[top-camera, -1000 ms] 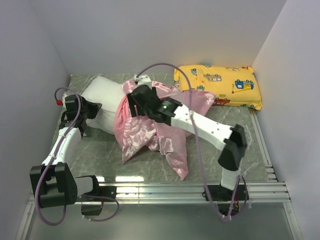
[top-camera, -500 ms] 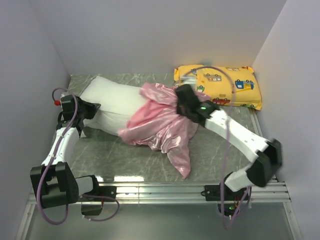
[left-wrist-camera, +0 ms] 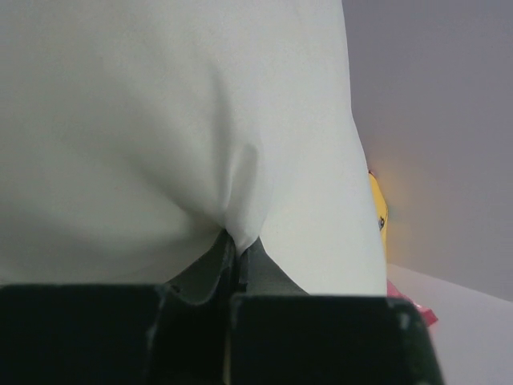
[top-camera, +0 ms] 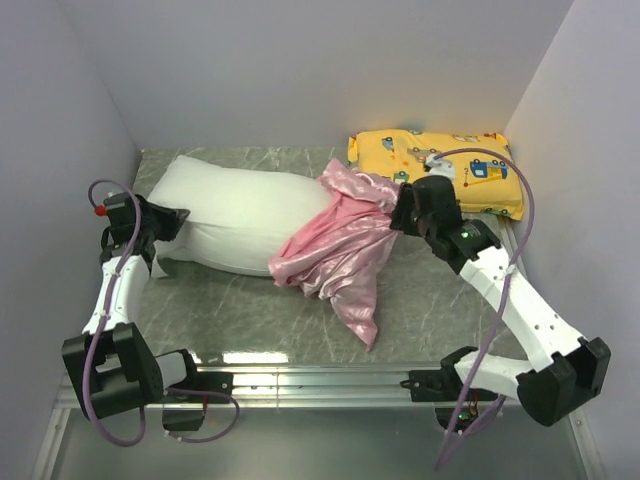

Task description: Remove the pillowcase from the pillow

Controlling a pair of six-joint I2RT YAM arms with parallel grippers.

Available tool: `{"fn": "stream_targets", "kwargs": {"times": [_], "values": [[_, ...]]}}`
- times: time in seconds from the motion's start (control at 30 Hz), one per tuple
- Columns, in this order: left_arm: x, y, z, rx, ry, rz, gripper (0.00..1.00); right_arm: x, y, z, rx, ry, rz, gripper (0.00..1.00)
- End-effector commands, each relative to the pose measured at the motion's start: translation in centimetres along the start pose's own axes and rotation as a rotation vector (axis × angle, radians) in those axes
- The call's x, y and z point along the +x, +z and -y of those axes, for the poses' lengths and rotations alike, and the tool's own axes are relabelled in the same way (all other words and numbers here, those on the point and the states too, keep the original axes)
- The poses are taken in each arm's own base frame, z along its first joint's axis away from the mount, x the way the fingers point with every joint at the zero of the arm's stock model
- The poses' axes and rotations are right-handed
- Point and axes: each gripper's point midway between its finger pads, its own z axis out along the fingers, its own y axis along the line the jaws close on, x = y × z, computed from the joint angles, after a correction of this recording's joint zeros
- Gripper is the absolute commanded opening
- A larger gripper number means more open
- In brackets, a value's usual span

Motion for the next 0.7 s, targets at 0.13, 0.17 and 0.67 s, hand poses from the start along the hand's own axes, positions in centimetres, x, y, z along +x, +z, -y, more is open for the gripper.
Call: {"fn": "stream_targets", "kwargs": {"times": [0.13,0.17,0.67], "values": [[-2.1,-0.8,0.4,0.032,0.043,0.112,0.0,0.2,-7.2,-3.8,-0.134,-0.069,0.107,0.77],[-1.8,-0.8,0.6,0.039,0.05,0.107,0.01,1.2,-7.4,-3.8,-0.149,-0.072,0.094,0.77],[-0.9,-0.3,1.7,0.037,0.06,0.093,0.01,13.8,-4.7,-10.1,-0.147,-0.219,-0.078,0.78]]}}
